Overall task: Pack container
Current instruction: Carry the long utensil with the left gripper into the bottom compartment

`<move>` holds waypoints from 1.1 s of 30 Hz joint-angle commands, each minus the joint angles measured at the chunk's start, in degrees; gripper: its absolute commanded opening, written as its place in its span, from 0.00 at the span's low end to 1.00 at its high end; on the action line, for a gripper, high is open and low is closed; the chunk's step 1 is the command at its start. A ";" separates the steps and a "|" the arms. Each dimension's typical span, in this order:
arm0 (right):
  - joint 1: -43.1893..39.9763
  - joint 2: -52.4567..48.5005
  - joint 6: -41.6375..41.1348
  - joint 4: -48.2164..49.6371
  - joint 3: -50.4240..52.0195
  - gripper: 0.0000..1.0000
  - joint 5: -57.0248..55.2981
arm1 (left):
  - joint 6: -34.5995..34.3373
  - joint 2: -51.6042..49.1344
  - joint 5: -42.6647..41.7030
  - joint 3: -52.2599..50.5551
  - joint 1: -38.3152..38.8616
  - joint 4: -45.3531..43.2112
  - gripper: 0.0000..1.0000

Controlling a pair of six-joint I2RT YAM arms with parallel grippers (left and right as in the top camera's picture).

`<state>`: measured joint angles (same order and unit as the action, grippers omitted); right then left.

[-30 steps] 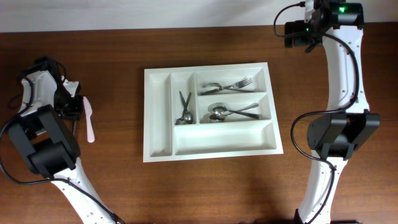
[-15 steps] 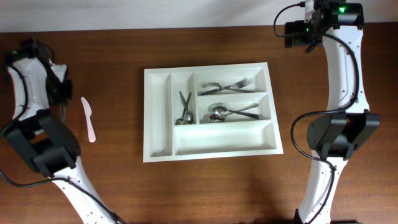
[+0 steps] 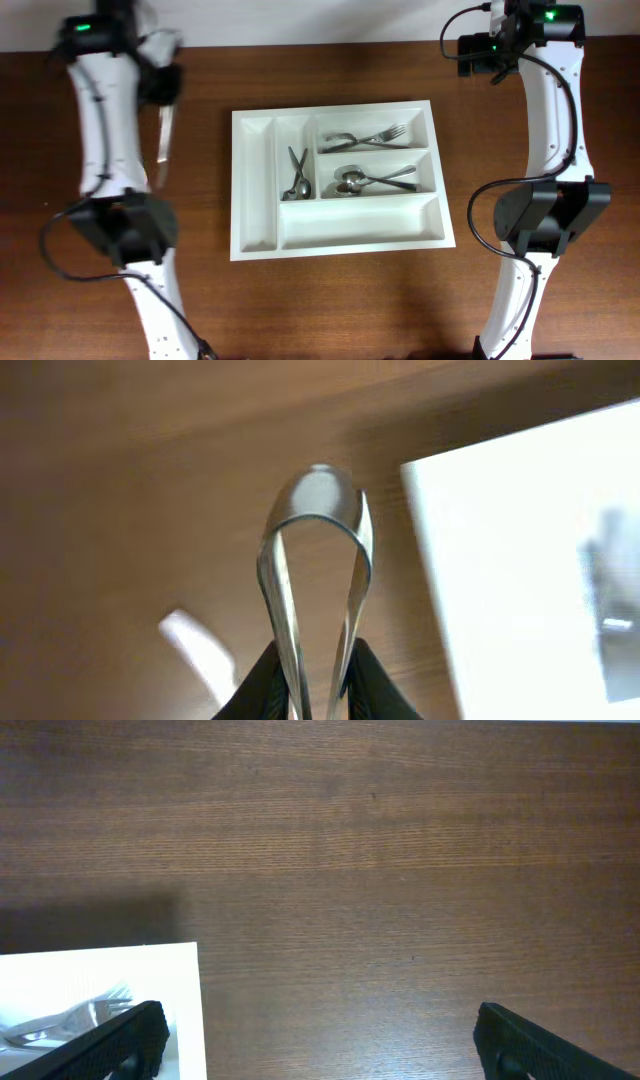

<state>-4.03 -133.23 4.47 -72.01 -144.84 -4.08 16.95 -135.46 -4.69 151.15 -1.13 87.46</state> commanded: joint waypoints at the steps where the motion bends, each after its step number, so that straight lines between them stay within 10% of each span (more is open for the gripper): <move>1: -0.17 0.76 -0.70 -0.02 -0.57 0.99 -0.70 | 1.81 -0.04 -2.80 1.81 7.34 0.46 0.02; 17: -0.17 0.76 -0.70 -0.02 -0.57 0.99 -0.70 | 12.92 -0.13 -3.50 1.77 35.19 2.21 0.14; 33: -0.17 0.76 -0.70 -0.02 -0.57 0.99 -0.72 | 14.03 -3.45 -3.54 -5.01 41.48 5.86 0.12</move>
<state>-4.03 -133.23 4.45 -72.03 -144.84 -4.08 29.10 -136.11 -7.35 149.05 40.42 93.03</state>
